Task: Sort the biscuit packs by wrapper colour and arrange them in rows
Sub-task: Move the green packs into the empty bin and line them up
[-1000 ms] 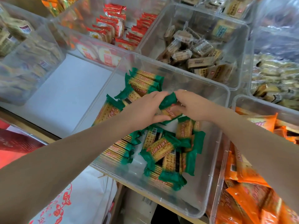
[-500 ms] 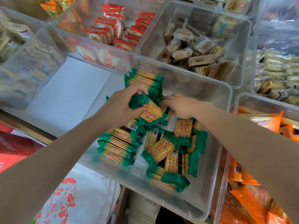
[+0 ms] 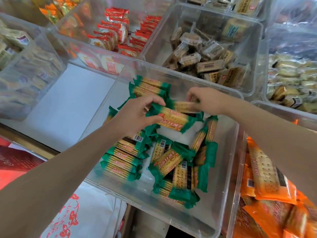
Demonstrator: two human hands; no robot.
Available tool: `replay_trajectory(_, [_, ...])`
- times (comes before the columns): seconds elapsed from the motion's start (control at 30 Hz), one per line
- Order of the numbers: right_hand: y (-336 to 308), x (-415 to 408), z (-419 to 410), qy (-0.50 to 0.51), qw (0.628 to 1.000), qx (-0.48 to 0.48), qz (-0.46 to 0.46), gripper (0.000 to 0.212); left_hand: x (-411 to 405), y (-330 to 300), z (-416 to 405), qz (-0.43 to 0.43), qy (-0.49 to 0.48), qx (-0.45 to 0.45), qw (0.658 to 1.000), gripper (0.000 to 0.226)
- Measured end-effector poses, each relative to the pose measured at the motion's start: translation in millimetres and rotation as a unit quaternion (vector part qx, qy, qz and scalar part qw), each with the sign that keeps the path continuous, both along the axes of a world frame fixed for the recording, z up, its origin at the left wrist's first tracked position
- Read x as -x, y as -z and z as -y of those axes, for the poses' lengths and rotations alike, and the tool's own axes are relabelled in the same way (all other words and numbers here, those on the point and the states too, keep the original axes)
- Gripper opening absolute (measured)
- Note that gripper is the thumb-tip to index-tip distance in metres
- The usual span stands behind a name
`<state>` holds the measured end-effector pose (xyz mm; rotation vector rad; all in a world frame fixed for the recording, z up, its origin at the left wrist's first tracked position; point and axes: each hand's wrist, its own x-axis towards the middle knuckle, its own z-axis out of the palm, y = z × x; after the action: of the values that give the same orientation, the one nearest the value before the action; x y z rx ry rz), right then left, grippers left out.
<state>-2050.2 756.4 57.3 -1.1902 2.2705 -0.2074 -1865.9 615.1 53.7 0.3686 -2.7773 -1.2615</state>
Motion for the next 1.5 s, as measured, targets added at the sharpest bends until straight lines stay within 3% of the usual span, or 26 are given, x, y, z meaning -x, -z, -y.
replay_trajectory(0.07, [-11,-3,-3,0.133,0.979,0.076,0.137,0.016,0,3,0,-0.023,0.046,0.023,0.998,0.028])
replay_trajectory(0.13, [-17,-11,-2,0.25,0.924,0.094,0.272,0.018,2,10,-2,-0.065,0.065,0.081,0.993,0.025])
replay_trajectory(0.27, [-14,-16,0,0.305,0.882,0.008,0.359,0.022,13,16,-9,-0.107,0.061,0.147,0.981,0.025])
replay_trajectory(0.33, [-12,-13,-2,0.282,0.903,-0.014,0.323,0.025,19,15,-12,-0.084,0.067,0.126,0.986,0.028])
replay_trajectory(0.43, [-12,-11,-6,0.205,0.958,-0.033,0.197,0.026,26,17,-18,-0.049,0.09,0.151,0.983,0.028])
replay_trajectory(0.57, [-15,-9,-13,0.138,0.984,0.062,0.096,0.05,37,24,-24,-0.076,0.087,0.183,0.976,0.039])
replay_trajectory(0.67, [-13,-12,-17,0.035,0.995,0.089,0.02,0.054,46,31,-22,-0.091,0.134,0.276,0.947,0.036])
replay_trajectory(0.73, [-8,-12,-17,-0.053,0.998,0.024,-0.028,0.042,49,38,-19,-0.074,0.188,0.355,0.913,0.028])
replay_trajectory(0.87, [-3,-10,-13,-0.155,0.979,-0.096,-0.091,0.031,47,46,-24,-0.045,0.218,0.422,0.879,0.028])
replay_trajectory(0.93, [0,-10,-12,-0.169,0.97,-0.129,-0.118,0.034,46,44,-25,-0.06,0.201,0.464,0.861,0.036])
replay_trajectory(1.13, [7,-18,-6,-0.132,0.961,-0.173,-0.173,0.022,49,36,-31,-0.062,0.217,0.547,0.806,0.016])
replay_trajectory(1.23, [6,-22,-6,-0.102,0.963,-0.169,-0.182,0.023,52,29,-35,-0.033,0.211,0.532,0.819,0.018])
replay_trajectory(1.33, [6,-24,-10,-0.072,0.965,-0.16,-0.196,0.025,55,29,-31,0.042,0.173,0.388,0.904,0.028])
replay_trajectory(1.4, [7,-25,-11,-0.047,0.965,-0.154,-0.207,0.026,57,29,-30,0.046,0.149,0.315,0.936,0.032])
replay_trajectory(1.5, [6,-21,-11,-0.038,0.965,-0.16,-0.206,0.02,54,37,-33,0.011,0.157,0.418,0.895,0.028])
